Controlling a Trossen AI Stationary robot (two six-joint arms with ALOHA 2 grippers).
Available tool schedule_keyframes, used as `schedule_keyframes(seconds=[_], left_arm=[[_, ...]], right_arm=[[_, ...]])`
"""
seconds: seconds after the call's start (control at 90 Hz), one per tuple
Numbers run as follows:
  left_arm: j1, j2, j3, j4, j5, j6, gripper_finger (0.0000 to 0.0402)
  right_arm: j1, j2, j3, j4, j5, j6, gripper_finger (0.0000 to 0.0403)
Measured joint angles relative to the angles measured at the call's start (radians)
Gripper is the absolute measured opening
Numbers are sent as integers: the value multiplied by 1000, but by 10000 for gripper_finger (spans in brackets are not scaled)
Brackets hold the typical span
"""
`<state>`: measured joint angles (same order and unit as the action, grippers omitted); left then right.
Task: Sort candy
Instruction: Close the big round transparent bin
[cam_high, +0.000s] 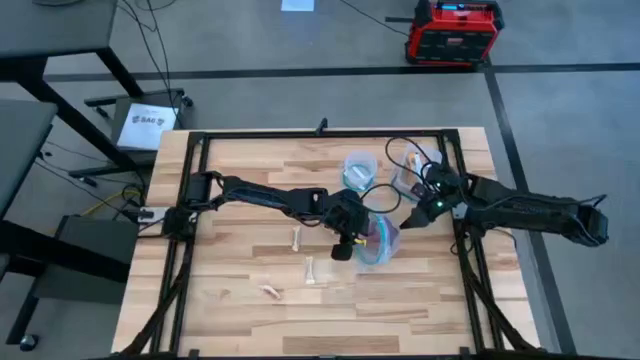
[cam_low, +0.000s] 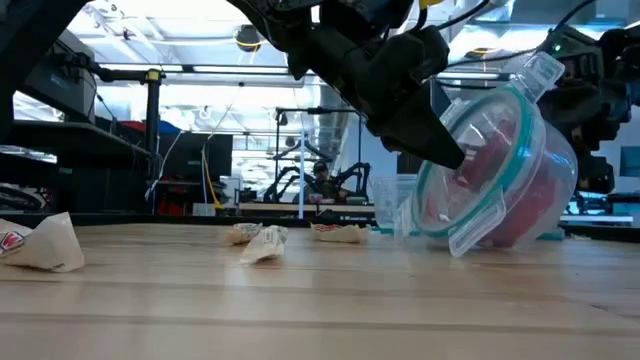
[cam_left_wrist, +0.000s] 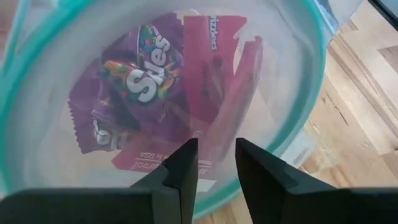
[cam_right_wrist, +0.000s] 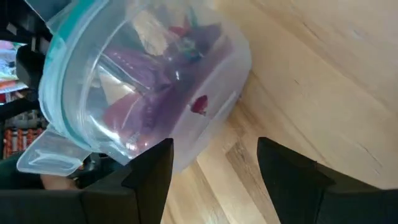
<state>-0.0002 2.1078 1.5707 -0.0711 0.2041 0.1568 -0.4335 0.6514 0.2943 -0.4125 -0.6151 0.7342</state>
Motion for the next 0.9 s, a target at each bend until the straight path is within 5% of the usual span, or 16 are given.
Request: schedule_keyframes(seconds=[0.189, 0.5, 0.9], left_arm=[[-1, 0, 0, -2, 3, 4, 93], [-2, -2, 0, 17, 16, -24, 92], [12, -2, 1, 30, 31, -55, 93]], right_arm=[[76, 6, 0, 35, 81, 50, 216], [283, 17, -33, 111, 469, 163, 216], [388, 76, -105, 115, 586, 284, 216]])
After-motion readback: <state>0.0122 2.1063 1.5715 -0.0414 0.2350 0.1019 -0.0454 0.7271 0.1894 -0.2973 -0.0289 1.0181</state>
